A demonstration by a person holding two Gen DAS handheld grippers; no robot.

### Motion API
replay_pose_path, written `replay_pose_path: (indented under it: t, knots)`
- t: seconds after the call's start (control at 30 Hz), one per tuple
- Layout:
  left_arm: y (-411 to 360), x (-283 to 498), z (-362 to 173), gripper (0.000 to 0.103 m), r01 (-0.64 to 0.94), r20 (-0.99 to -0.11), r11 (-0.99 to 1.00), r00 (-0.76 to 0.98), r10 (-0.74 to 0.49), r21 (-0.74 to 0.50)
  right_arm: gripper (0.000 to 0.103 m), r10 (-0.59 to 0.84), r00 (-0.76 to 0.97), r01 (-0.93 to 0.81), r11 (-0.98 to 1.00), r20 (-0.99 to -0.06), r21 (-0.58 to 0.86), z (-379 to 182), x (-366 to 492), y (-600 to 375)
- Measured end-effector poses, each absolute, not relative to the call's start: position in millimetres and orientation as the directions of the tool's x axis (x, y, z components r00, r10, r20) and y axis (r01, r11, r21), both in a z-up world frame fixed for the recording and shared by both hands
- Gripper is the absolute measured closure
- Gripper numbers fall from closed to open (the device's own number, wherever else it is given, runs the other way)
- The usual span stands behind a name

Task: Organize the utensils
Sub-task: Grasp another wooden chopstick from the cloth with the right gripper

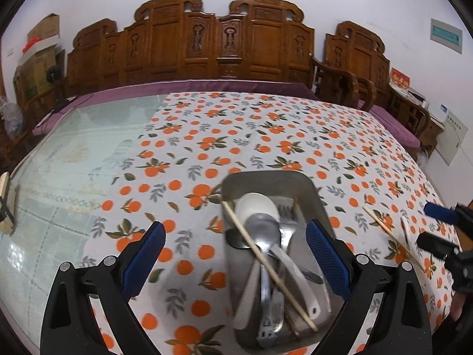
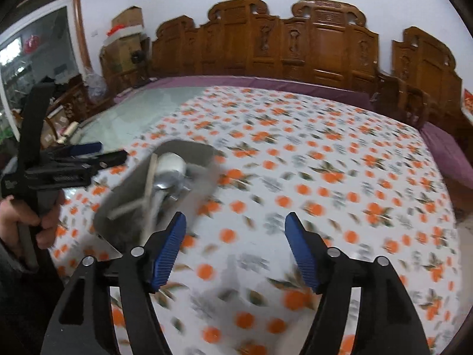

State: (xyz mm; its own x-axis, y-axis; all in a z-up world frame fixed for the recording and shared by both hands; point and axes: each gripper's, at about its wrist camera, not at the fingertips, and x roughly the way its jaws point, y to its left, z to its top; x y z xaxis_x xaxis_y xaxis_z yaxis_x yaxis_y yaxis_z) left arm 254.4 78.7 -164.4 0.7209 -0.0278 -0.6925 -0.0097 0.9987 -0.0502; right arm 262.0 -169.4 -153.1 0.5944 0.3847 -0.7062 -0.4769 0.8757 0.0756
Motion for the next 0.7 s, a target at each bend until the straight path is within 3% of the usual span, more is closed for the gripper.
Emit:
replay_pose_path:
  t: [0.23, 0.4, 0.53, 0.7]
  knots:
    - [51, 251, -164, 0.011, 0.046, -0.686, 0.998, 0.724, -0.067, -0.048, 0.032, 0.31, 0.57, -0.415, 0.908, -0.761, 0.059, -178, 274, -221]
    - [32, 248, -166, 0.011, 0.078, -0.688, 0.996, 0.72, -0.091, -0.05, 0.055, 0.345, 0.506, -0.385, 0.91, -0.79, 0.151, -204, 286, -240]
    - [18, 246, -170, 0.011, 0.105, -0.694, 0.994, 0.713, -0.1, -0.036, 0.063, 0.378, 0.475, -0.373, 0.904, -0.795, 0.207, -214, 292, -244]
    - [6, 242, -171, 0.011, 0.128, -0.693, 0.991, 0.712, -0.112, -0.028, 0.074, 0.343, 0.44, -0.433, 0.891, -0.83, 0.139, -228, 288, -225]
